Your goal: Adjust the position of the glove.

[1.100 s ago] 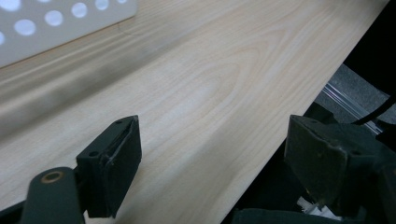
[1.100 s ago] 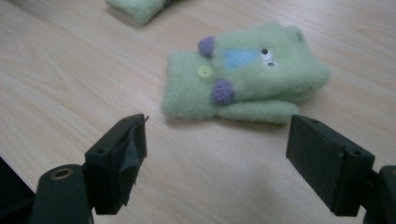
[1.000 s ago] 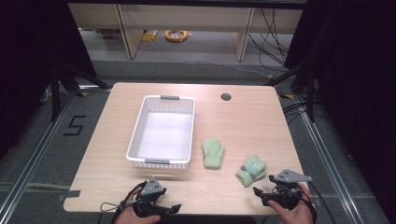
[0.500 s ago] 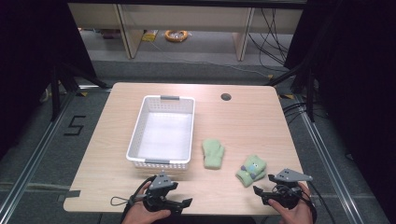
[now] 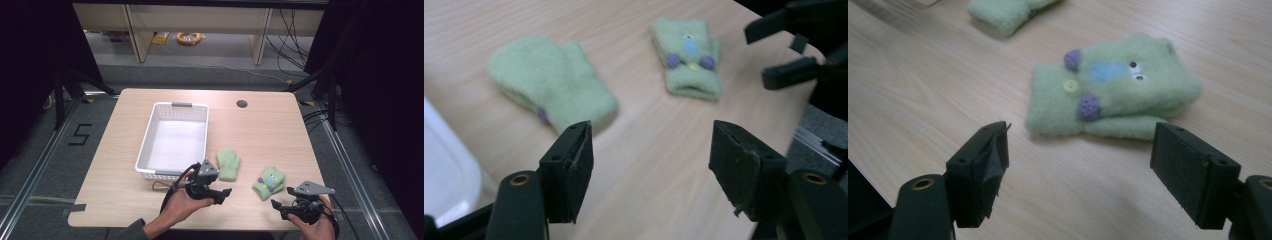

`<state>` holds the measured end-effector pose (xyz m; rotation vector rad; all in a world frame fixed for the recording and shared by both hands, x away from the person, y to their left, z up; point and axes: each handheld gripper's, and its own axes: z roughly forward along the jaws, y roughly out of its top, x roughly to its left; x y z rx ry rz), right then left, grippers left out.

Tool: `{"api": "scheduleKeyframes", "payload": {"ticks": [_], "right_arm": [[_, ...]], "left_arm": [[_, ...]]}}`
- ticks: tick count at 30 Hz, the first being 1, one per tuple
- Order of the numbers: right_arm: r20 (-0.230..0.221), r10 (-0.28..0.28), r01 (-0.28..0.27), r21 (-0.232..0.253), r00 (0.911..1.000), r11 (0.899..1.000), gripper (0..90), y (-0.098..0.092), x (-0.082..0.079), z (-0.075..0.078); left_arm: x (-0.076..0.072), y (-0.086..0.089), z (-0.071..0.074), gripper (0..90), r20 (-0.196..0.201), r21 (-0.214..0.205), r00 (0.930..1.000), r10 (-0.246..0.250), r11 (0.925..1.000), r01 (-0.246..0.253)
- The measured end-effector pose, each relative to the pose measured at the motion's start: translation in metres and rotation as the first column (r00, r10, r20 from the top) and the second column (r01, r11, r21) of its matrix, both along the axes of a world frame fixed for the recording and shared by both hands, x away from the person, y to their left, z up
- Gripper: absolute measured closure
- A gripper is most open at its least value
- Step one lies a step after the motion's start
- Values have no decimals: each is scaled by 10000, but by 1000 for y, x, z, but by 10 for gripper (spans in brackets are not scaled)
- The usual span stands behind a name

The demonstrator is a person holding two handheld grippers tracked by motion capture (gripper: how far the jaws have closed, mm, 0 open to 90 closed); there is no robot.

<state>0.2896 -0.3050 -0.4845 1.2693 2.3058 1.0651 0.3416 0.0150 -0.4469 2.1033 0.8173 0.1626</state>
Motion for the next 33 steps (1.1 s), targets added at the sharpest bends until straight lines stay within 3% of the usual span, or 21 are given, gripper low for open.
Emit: {"api": "scheduleKeyframes", "payload": {"ticks": [5, 8, 12, 14, 16, 17, 18, 20, 24, 30, 33], "right_arm": [[122, -25, 25, -6, 9999, 10000, 246, -3, 1, 0], [57, 22, -22, 73, 10000, 10000, 246, -4, 1, -1], [-105, -5, 6, 87, 9999, 10000, 247, -3, 0, 0], [103, -4, 4, 12, 9999, 10000, 247, -3, 1, -1], [-108, -111, 113, 167, 9999, 9998, 247, -1, -1, -1], [93, 97, -97, 19, 9999, 10000, 247, -2, 1, -1], [-76, 106, -105, 150, 9999, 9998, 247, -1, 0, -1], [152, 204, -205, 32, 9997, 9998, 247, -1, 1, -2], [-16, 225, -225, 57, 9997, 9997, 247, 0, 0, -2], [53, 336, -336, 49, 9994, 9994, 247, 0, 1, -1], [32, 279, -279, 58, 9996, 9996, 247, 0, 0, -1]], "left_arm": [[29, -18, 2, 374, -90, 788, 9980, 619, 9950, -610], [44, -28, 1, 397, -153, 1349, 9978, 649, 9889, -623], [55, -41, 1, 439, -41, 1642, 9978, 656, 9843, -640], [60, -46, 0, 457, -160, 1695, 9962, 860, 9821, -820], [64, -51, -2, 486, -56, 1861, 9967, 810, 9794, -785], [64, -54, -2, 498, -83, 1976, 9964, 848, 9769, -815], [65, -58, -3, 504, -200, 2043, 9969, 760, 9764, -704], [68, -62, -5, 505, 46, 2337, 9960, 898, 9683, -884], [76, -65, -10, 539, -19, 2416, 9918, 1276, 9625, -1234], [79, -70, -19, 564, -1, 2691, 9929, 1192, 9562, -1148], [81, -70, -25, 568, -29, 2950, 9910, 1337, 9470, -1269]]}}
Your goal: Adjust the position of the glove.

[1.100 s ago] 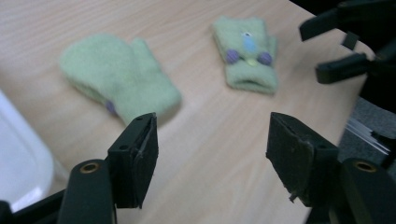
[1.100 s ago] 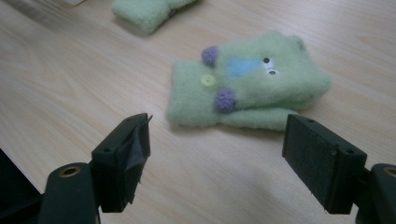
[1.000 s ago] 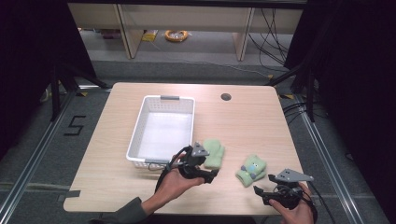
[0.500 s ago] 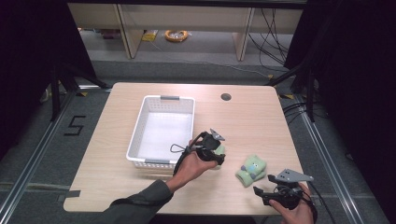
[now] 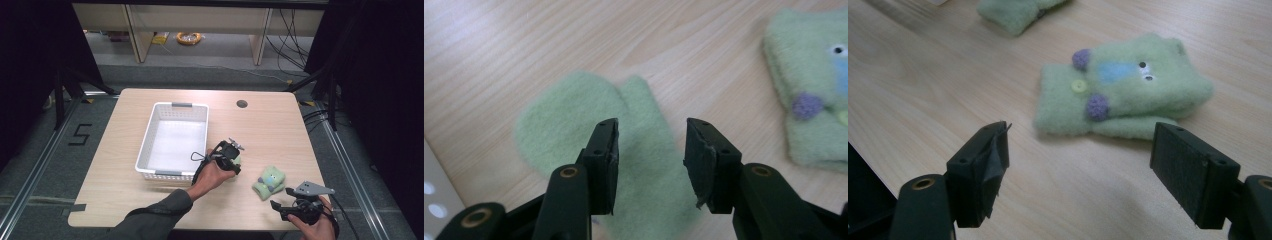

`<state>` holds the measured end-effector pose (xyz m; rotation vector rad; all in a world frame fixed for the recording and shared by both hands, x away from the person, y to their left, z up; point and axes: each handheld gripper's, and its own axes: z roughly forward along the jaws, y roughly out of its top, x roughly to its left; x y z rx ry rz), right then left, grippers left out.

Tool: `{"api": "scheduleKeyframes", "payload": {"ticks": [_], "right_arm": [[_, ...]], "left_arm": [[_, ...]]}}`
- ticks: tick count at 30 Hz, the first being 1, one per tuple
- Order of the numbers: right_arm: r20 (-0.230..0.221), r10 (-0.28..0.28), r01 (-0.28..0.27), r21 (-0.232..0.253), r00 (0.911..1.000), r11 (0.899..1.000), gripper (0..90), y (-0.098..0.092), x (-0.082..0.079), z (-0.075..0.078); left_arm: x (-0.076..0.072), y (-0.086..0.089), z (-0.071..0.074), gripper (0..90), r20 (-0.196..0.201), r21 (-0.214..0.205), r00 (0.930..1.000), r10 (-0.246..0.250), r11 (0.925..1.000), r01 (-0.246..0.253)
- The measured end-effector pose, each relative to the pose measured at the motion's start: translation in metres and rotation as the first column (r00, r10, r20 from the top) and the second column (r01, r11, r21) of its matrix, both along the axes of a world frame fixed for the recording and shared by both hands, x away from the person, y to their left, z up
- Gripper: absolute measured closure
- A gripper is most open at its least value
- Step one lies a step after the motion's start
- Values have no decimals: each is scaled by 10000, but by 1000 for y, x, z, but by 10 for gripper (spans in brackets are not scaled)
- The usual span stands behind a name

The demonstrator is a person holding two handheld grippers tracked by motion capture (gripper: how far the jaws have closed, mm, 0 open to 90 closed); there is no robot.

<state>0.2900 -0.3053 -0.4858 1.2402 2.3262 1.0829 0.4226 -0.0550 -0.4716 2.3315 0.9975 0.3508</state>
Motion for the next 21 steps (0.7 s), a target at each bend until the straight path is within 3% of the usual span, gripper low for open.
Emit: {"api": "scheduleKeyframes", "payload": {"ticks": [10, 14, 21], "right_arm": [[-100, -58, 59, 94, 9999, 9999, 250, 2, -1, 0], [-68, -92, 92, 31, 9999, 10000, 257, 2, -2, 0], [-5, 19, -19, 101, 10000, 9999, 258, 1, 0, 0]], "left_arm": [[3, 0, -14, 617, -203, 71, 9997, 111, 9999, -110], [1, -4, -15, 659, -235, 385, 9994, -259, 9989, 268], [-1, 1, -17, 815, -310, -43, 9981, -537, 9986, 536]]}}
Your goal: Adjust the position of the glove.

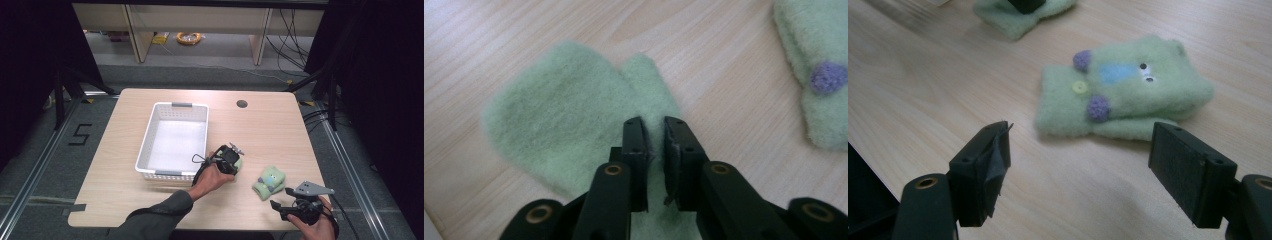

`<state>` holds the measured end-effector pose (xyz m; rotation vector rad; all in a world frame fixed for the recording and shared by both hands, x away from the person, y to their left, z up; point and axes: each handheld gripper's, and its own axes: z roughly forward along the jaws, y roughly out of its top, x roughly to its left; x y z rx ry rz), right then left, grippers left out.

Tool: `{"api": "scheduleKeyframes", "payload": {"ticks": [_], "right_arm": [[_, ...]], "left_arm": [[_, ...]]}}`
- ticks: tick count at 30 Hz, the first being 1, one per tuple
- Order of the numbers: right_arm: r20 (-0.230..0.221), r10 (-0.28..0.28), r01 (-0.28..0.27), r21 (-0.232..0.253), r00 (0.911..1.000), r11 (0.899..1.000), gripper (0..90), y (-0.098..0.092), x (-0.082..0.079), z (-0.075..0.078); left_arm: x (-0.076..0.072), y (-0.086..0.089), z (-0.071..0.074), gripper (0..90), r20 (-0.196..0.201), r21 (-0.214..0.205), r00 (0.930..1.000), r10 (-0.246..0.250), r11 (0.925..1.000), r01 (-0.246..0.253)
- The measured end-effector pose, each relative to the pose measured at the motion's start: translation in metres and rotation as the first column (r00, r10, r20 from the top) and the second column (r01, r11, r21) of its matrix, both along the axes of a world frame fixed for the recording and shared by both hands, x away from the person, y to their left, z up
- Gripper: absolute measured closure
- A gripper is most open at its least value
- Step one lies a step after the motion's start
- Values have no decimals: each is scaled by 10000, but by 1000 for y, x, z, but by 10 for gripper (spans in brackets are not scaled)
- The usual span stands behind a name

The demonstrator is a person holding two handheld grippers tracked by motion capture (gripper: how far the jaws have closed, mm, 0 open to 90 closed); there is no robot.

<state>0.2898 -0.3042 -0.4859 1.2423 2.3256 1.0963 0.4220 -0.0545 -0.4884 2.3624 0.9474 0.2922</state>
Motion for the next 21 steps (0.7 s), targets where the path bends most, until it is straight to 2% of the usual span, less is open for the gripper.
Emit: {"api": "scheduleKeyframes", "payload": {"ticks": [1, 3, 7, 9, 11, 13, 14, 15, 16, 17, 18, 21], "right_arm": [[0, 0, 0, 0, 10000, 10000, 258, 0, 0, 0], [49, -8, 8, -17, 10000, 10000, 258, 0, 0, 1], [-93, -170, 170, 18, 9998, 9999, 258, 0, -2, 2], [158, -124, 124, 2, 9998, 9999, 258, -2, 0, 1], [117, -205, 205, 53, 9997, 9998, 259, -2, -1, 1], [110, -186, 186, 49, 9998, 9998, 258, -2, -1, 1], [148, -140, 140, 31, 9998, 9999, 258, -2, 0, 1], [148, -140, 140, 31, 9998, 9999, 258, -2, 0, 1], [248, -59, 60, -61, 9997, 10000, 258, -2, 0, 1], [13, -197, 197, 133, 9998, 9997, 258, 0, -1, 1], [54, -217, 216, 104, 9997, 9997, 258, 0, -1, 1], [47, -187, 187, 90, 9998, 9998, 258, 0, -1, 1]], "left_arm": [[0, 0, 0, 831, 0, 0, 10000, 0, 10000, 0], [1, 4, 0, 844, -72, -263, 9999, -152, 9995, 151], [-4, 9, 4, 864, -90, -237, 9979, -637, 9977, 635], [-10, 12, 7, 867, -189, -368, 9946, -1021, 9942, 1013], [-17, 16, 11, 867, -253, -389, 9848, -1718, 9845, 1708], [-26, 19, 13, 867, -60, -419, 9767, -2147, 9759, 2142], [-32, 21, 15, 867, 45, -488, 9694, -2456, 9682, 2456], [-32, 21, 15, 867, 45, -488, 9694, -2456, 9682, 2456], [-39, 24, 16, 867, 74, -516, 9602, -2793, 9588, 2793], [-46, 28, 18, 866, 167, -584, 9527, -3035, 9509, 3040], [-50, 31, 19, 866, 115, -583, 9431, -3324, 9413, 3325], [-62, 37, 19, 864, 184, -544, 9242, -3816, 9226, 3820]]}}
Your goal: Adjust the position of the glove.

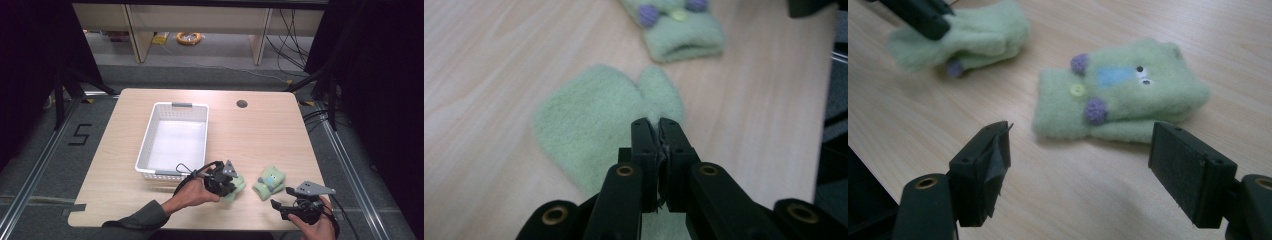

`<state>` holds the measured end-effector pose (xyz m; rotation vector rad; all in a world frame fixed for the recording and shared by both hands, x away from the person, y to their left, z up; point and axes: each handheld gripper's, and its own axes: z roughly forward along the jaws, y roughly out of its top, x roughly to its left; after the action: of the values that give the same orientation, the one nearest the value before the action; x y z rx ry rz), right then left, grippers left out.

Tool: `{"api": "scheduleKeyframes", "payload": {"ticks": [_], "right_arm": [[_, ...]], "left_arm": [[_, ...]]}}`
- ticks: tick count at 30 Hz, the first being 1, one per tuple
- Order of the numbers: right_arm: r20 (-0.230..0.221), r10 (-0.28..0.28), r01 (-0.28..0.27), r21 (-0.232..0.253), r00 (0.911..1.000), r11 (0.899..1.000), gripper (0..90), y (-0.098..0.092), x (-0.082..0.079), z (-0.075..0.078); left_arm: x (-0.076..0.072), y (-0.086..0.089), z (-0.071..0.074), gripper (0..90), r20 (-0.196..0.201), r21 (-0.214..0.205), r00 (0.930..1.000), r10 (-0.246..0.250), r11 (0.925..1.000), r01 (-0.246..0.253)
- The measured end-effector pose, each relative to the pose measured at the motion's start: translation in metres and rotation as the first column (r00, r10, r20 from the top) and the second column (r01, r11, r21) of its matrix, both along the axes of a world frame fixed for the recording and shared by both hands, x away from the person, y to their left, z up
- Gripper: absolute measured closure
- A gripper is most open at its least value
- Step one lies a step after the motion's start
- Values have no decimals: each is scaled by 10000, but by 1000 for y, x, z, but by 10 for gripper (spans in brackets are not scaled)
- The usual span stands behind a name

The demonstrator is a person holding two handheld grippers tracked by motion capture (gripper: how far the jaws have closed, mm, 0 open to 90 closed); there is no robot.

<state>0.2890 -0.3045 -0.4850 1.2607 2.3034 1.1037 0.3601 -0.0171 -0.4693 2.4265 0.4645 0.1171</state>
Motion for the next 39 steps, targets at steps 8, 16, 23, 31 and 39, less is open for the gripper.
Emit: {"api": "scheduleKeyframes", "payload": {"ticks": [8, 16, 23, 31, 39], "right_arm": [[78, 128, -127, -118, 9999, 9998, 258, -1, 1, 0], [-4, 178, -179, -138, 9998, 9997, 258, 0, 1, 0], [-19, 188, -188, -136, 9998, 9997, 258, 0, 1, 0], [-321, 21, -19, 59, 9995, 10000, 258, 2, -1, 1], [34, 211, -211, -100, 9998, 9997, 258, 3, 1, 0]], "left_arm": [[-20, 13, -8, 835, 411, -244, 9971, -635, 9976, 646], [-23, 23, -19, 777, 364, -509, 9983, -445, 9976, 464], [-25, 27, -18, 551, -138, -1330, 9992, 379, 9903, -394], [-30, 53, -15, 487, -796, -636, 9831, 1651, 9833, -1703], [-30, 62, -27, 608, -1644, -384, 9634, 2116, 9746, -2206]]}}
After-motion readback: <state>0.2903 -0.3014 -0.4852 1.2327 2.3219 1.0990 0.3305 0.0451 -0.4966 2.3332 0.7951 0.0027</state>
